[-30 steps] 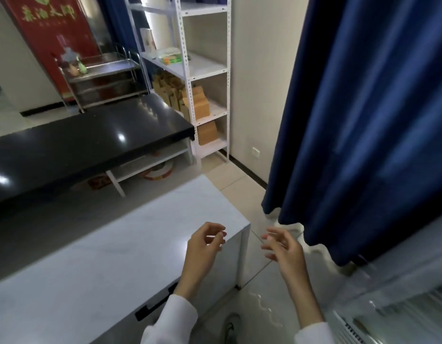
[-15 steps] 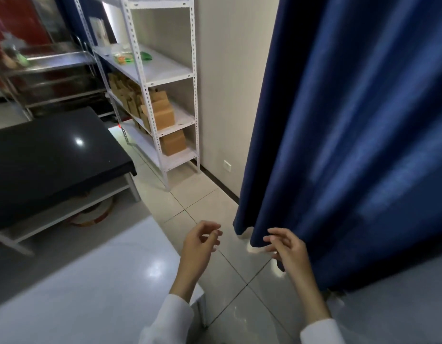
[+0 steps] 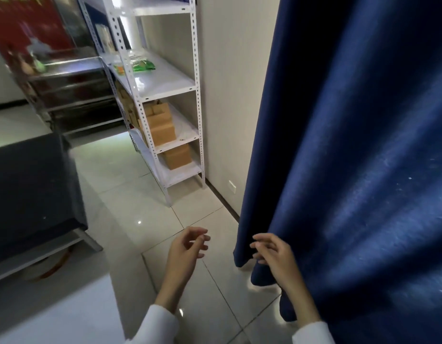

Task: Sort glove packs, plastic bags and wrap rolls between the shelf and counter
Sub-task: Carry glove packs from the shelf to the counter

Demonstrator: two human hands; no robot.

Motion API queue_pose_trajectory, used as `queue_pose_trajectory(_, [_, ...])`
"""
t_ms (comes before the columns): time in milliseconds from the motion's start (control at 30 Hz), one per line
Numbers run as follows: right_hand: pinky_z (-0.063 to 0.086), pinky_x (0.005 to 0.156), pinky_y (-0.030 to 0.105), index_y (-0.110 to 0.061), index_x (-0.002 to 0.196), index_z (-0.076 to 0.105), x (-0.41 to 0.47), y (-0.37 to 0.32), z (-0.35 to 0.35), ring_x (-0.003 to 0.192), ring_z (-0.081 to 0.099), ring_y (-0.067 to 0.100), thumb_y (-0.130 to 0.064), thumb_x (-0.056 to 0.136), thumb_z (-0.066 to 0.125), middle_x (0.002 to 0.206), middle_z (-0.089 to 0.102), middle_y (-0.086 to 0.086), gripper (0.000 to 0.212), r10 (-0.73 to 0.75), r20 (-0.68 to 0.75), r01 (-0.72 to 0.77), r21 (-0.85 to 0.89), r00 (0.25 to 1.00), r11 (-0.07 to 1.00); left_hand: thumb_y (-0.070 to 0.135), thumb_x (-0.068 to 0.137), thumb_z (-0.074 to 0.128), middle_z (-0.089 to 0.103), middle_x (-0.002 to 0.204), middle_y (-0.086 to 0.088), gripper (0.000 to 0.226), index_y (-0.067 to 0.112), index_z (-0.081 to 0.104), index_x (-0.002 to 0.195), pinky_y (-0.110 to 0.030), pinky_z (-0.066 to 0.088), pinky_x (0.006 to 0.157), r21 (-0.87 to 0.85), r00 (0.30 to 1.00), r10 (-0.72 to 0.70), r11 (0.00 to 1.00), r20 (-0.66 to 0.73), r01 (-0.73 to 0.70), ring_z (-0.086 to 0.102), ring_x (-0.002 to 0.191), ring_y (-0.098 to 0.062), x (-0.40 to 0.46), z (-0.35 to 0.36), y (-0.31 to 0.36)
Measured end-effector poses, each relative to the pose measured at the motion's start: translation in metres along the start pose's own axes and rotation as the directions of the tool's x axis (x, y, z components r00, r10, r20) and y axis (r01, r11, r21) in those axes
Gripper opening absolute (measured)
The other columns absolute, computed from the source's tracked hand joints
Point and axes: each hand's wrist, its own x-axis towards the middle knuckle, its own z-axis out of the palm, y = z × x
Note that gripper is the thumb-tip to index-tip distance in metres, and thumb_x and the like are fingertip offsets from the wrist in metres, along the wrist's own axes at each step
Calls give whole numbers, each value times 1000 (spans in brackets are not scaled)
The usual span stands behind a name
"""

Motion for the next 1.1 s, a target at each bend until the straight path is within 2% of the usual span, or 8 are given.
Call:
queue_pose_trajectory(133, [60,72,22,-20,110,70,62,-27,-13,87,74,13,-5,101,61,100,78,-1,20,-66,78,67,-15,995,998,9,102,60,78,96,-2,16,22,70,103,-27,55,66,7,999,30,1000,-44,-30,73,84,-21,41,24,21])
queue_pose_trajectory(233, [58,69,19,-14,112,68,103,-41,-7,83,72,11,-3,102,59,105,75,7,17,-74,128,74,8,989,997,9,101,62,78,96,-2,15,21,71,103,-27,56,65,-1,994,41,999,-98,-42,73,81,-18,67,26,30])
queue_pose_trajectory(333, [56,71,22,-18,110,69,138,-50,10,89,73,18,-4,102,59,104,76,6,19,-82,180,83,3,980,997,6,100,62,78,93,-3,15,18,71,102,-26,56,63,-25,986,32,999,-166,-36,72,77,-16,92,20,35])
queue_pose_trajectory(467, [59,74,26,-22,109,70,186,-64,45,87,74,16,-8,103,58,101,77,3,19,-86,235,92,-16,968,996,0,99,61,78,90,-5,16,12,71,102,-21,55,60,-65,964,18,997,-264,-37,70,73,-13,131,-1,41])
queue_pose_trajectory(633, [59,73,27,-23,109,72,253,-84,110,84,74,13,-10,102,60,97,79,0,18,-88,326,111,-53,941,992,2,100,60,77,91,-3,18,16,71,100,-23,55,62,-52,930,24,998,-366,-46,70,76,-15,198,-46,43])
queue_pose_trajectory(767, [60,72,26,-23,108,73,316,-112,177,82,74,14,-12,101,62,97,79,-2,17,-89,378,133,-91,922,987,4,100,61,76,89,0,17,18,70,99,-31,56,68,-44,906,20,998,-424,-42,70,78,-19,267,-93,48])
queue_pose_trajectory(1100, [58,69,23,-20,107,74,439,-190,344,82,75,16,-10,104,60,96,79,1,18,-121,492,177,-69,862,982,8,100,62,76,90,10,21,26,71,97,-29,58,71,-18,854,35,998,-519,-52,71,81,-18,407,-221,65])
